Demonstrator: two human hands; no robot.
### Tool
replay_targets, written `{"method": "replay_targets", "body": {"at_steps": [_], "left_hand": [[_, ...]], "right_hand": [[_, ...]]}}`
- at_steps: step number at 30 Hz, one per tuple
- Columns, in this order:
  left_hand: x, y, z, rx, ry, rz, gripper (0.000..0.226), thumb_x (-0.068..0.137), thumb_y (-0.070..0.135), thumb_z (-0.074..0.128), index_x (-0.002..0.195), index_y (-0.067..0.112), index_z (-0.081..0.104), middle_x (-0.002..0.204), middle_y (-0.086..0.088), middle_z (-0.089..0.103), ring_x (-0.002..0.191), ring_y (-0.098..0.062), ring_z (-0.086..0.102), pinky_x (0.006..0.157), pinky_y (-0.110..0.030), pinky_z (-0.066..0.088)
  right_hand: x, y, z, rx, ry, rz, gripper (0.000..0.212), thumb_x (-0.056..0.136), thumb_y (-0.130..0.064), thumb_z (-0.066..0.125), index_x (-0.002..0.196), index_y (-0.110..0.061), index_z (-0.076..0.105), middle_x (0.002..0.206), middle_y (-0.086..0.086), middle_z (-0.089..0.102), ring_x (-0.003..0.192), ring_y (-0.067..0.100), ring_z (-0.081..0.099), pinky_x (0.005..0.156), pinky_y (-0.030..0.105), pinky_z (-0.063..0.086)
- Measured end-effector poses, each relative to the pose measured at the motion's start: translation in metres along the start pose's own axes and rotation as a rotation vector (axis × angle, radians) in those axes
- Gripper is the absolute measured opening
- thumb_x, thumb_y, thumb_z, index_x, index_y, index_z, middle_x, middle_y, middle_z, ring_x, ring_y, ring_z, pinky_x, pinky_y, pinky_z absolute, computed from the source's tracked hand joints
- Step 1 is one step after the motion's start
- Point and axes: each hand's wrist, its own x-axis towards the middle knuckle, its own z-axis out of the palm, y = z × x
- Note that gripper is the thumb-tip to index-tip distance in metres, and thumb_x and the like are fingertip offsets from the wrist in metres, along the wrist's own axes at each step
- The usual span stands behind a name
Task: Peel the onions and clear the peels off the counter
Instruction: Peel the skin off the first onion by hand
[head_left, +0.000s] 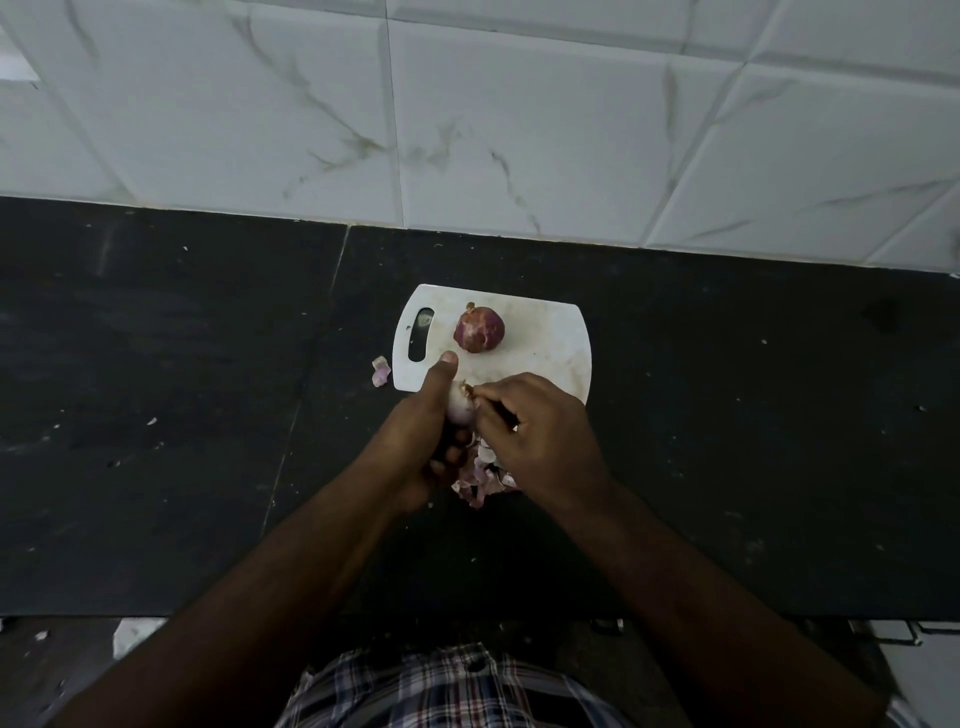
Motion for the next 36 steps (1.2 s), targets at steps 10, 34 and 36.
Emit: {"method": "replay_targets", "body": {"at_steps": [10, 34, 36], "left_hand": [[-0.004, -0.004, 0.006, 0.113, 0.075, 0.032, 0.068, 0.094, 0.074, 0.036, 0.062, 0.016, 0.052, 0.048, 0.003, 0.042, 0.038, -0.009, 0.034, 0.038, -0.018, 0.021], [-0.002, -0.001, 0.007, 0.134, 0.071, -0.003, 0.067, 0.092, 0.075, 0.041, 0.072, 0.014, 0.057, 0.05, 0.003, 0.039, 0.043, -0.009, 0.031, 0.04, -0.017, 0.019], [-0.001, -0.001, 0.005, 0.116, 0.057, -0.03, 0.068, 0.09, 0.077, 0.042, 0.072, 0.013, 0.058, 0.051, 0.004, 0.039, 0.043, -0.008, 0.031, 0.039, -0.016, 0.02]], "right_hand": [[0.003, 0.008, -0.013, -0.055, -0.124, -0.144, 0.028, 0.092, -0.023, 0.058, 0.109, -0.006, 0.073, 0.088, 0.008, 0.071, 0.076, 0.018, 0.066, 0.065, 0.032, 0.054], [0.01, 0.013, -0.021, 0.284, -0.154, 0.231, 0.022, 0.09, -0.009, 0.065, 0.108, -0.017, 0.076, 0.102, -0.008, 0.074, 0.093, 0.0, 0.068, 0.085, 0.018, 0.053], [0.008, 0.015, -0.021, 0.296, -0.197, 0.219, 0.024, 0.09, -0.013, 0.068, 0.113, -0.018, 0.074, 0.107, -0.009, 0.073, 0.099, -0.002, 0.066, 0.089, 0.016, 0.052]]}}
